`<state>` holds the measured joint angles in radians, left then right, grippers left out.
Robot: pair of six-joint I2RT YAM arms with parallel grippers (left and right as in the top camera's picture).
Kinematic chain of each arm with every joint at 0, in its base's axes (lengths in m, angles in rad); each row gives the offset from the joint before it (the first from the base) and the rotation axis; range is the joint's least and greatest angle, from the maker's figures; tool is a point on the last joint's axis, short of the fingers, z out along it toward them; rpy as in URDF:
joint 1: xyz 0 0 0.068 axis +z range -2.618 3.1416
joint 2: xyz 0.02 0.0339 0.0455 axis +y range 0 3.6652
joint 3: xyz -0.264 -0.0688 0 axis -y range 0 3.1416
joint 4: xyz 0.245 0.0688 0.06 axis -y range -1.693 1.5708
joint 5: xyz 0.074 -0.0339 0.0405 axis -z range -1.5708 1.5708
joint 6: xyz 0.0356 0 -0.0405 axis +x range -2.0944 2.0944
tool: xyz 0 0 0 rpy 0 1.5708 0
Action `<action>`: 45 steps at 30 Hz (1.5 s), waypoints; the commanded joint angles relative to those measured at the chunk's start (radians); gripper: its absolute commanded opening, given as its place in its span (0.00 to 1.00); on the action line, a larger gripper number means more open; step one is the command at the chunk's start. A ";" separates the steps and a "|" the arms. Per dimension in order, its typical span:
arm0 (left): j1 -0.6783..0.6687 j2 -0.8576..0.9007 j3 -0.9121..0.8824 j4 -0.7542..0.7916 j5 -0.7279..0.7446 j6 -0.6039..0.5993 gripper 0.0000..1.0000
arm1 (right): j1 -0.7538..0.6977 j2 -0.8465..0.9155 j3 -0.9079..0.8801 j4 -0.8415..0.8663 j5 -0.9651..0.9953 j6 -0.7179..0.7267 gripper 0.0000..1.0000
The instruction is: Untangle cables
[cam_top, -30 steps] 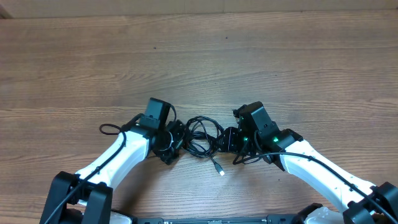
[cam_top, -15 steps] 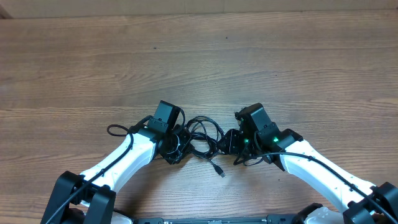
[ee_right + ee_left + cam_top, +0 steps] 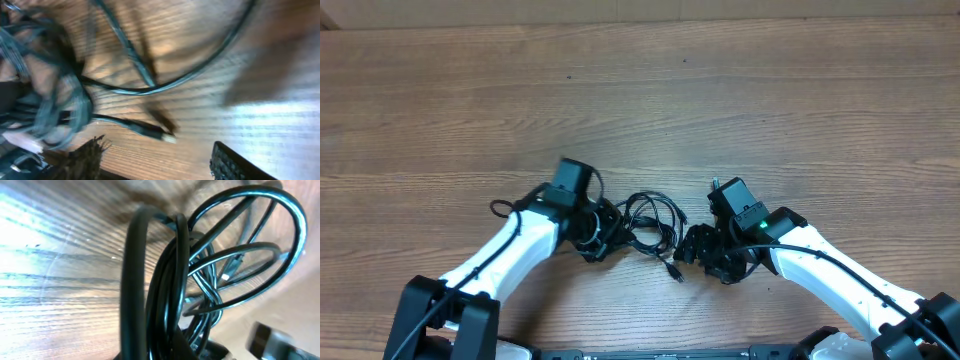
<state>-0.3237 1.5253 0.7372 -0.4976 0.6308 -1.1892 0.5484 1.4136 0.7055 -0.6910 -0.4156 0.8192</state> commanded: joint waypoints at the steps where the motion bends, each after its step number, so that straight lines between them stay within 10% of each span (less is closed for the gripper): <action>1: 0.071 -0.009 0.004 0.001 0.212 0.199 0.04 | -0.006 0.003 0.001 0.006 -0.008 0.052 0.74; 11: 0.101 -0.009 0.004 -0.002 0.254 0.330 0.04 | -0.005 0.003 0.001 0.074 -0.013 0.109 1.00; 23: 0.101 -0.009 0.004 0.008 0.382 0.330 0.04 | -0.005 0.003 0.001 0.138 -0.086 0.157 0.98; 40: 0.102 -0.009 0.004 0.024 0.244 0.330 0.04 | -0.006 0.003 0.001 0.254 -0.213 0.047 0.36; 45: 0.101 -0.009 0.004 0.021 -0.131 0.358 0.23 | -0.006 0.003 0.001 0.176 -0.129 0.042 0.83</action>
<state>-0.2161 1.5253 0.7372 -0.4767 0.8028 -0.8742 0.5373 1.4170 0.6987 -0.4915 -0.5831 0.8745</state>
